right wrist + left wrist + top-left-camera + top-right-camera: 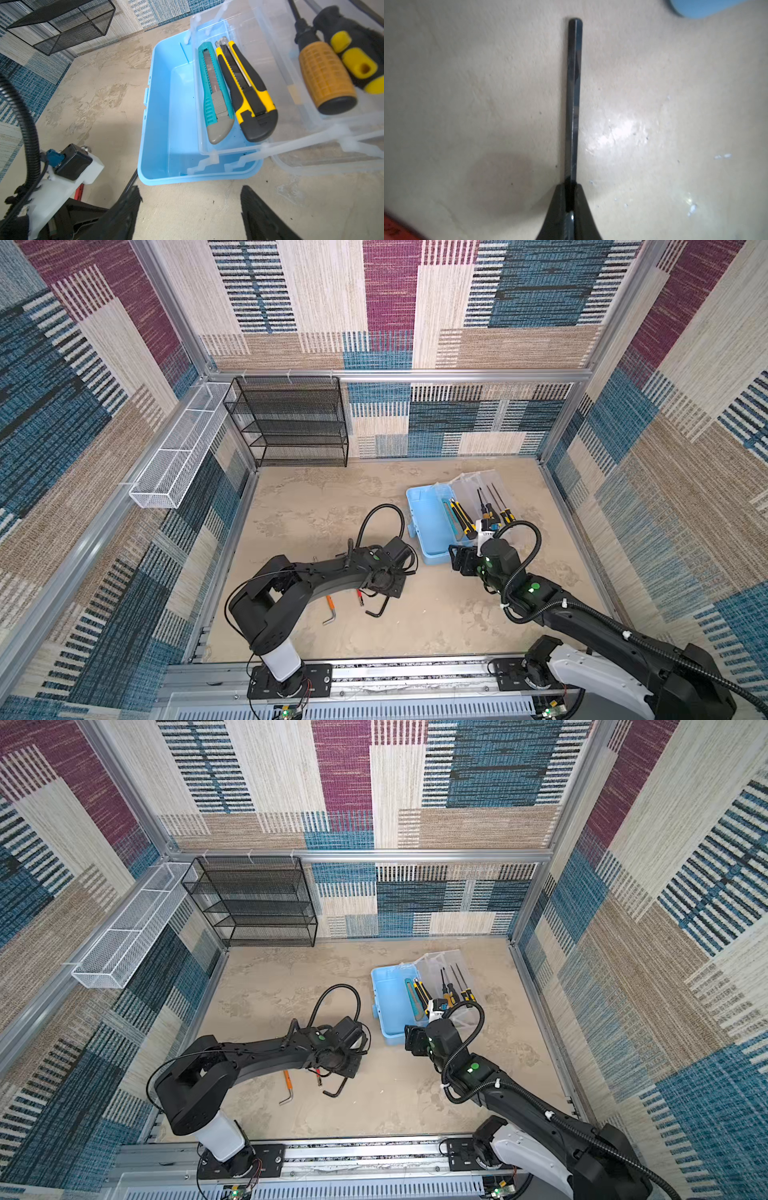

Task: Pack the tool kit
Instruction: 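Close the left gripper on the black hex key and lift it over the box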

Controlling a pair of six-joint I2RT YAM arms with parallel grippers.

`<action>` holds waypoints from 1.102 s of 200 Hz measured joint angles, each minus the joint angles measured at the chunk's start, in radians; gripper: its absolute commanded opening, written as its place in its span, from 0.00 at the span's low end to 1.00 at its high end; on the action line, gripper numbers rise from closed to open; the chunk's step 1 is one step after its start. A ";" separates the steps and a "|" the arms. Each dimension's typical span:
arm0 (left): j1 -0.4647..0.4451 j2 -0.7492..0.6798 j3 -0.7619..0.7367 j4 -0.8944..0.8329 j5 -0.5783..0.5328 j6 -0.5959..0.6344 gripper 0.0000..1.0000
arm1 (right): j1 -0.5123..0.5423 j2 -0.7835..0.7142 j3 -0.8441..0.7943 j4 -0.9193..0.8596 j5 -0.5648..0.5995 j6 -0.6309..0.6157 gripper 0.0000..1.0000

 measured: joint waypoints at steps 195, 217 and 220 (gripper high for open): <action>0.130 -0.058 0.266 0.204 0.203 -0.242 0.00 | -0.107 -0.126 -0.123 0.069 -0.061 -0.049 0.82; 0.144 0.016 0.340 0.266 0.251 -0.282 0.00 | -0.117 -0.148 -0.146 0.071 -0.063 -0.048 0.82; 0.147 0.030 0.349 0.277 0.254 -0.292 0.00 | -0.118 -0.151 -0.149 0.071 -0.063 -0.048 0.82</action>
